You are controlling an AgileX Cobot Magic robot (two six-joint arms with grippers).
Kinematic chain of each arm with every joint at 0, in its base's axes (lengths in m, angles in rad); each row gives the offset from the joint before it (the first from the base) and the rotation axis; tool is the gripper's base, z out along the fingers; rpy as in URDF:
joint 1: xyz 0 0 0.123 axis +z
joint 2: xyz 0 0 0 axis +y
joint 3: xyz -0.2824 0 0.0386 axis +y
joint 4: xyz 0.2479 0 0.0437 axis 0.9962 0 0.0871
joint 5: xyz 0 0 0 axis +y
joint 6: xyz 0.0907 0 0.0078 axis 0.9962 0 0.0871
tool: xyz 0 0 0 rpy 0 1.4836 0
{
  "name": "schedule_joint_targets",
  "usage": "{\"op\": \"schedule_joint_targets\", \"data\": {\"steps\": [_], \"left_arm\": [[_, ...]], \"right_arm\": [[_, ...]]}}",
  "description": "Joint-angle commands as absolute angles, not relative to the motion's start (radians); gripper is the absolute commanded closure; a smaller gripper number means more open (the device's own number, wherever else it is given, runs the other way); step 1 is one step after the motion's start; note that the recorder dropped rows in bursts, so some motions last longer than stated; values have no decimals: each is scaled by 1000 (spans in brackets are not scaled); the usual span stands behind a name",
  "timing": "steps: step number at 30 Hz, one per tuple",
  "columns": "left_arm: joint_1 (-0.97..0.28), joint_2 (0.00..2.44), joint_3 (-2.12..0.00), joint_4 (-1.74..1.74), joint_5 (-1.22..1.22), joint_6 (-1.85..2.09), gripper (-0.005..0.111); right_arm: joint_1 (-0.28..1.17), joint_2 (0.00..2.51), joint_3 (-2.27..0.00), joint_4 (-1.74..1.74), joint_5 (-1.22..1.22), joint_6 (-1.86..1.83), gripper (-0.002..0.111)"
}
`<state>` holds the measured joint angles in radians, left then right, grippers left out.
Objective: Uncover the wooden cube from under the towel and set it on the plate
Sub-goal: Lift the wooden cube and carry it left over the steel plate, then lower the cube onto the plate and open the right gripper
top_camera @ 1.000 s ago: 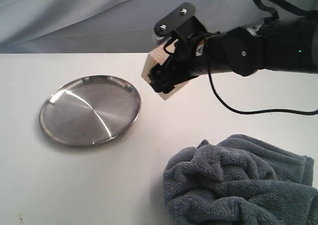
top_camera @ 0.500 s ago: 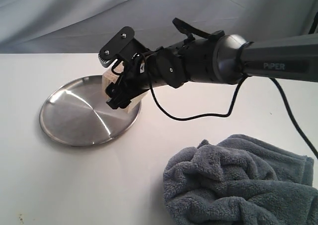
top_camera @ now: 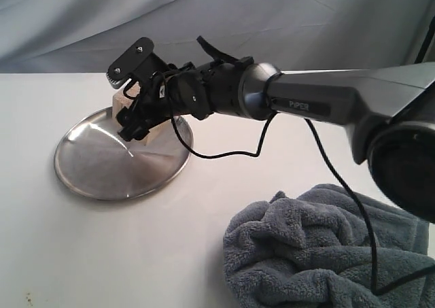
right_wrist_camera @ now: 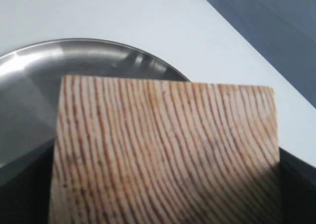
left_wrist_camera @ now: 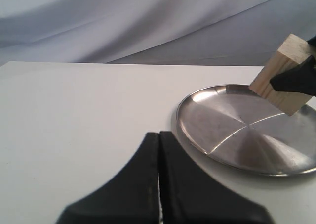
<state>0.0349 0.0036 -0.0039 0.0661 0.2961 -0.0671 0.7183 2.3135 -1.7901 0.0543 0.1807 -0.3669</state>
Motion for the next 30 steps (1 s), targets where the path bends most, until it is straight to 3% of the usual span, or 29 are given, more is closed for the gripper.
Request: {"op": "schedule_joint_targets", "data": {"steps": [1,30], "left_arm": [[30,0,0,71,286,-70,107],[30,0,0,71,286,-70,107]], "right_arm": [[721,2366,-1872,63,144,-370,108],[735,2484,-1934,113,29,-358,108]]}}
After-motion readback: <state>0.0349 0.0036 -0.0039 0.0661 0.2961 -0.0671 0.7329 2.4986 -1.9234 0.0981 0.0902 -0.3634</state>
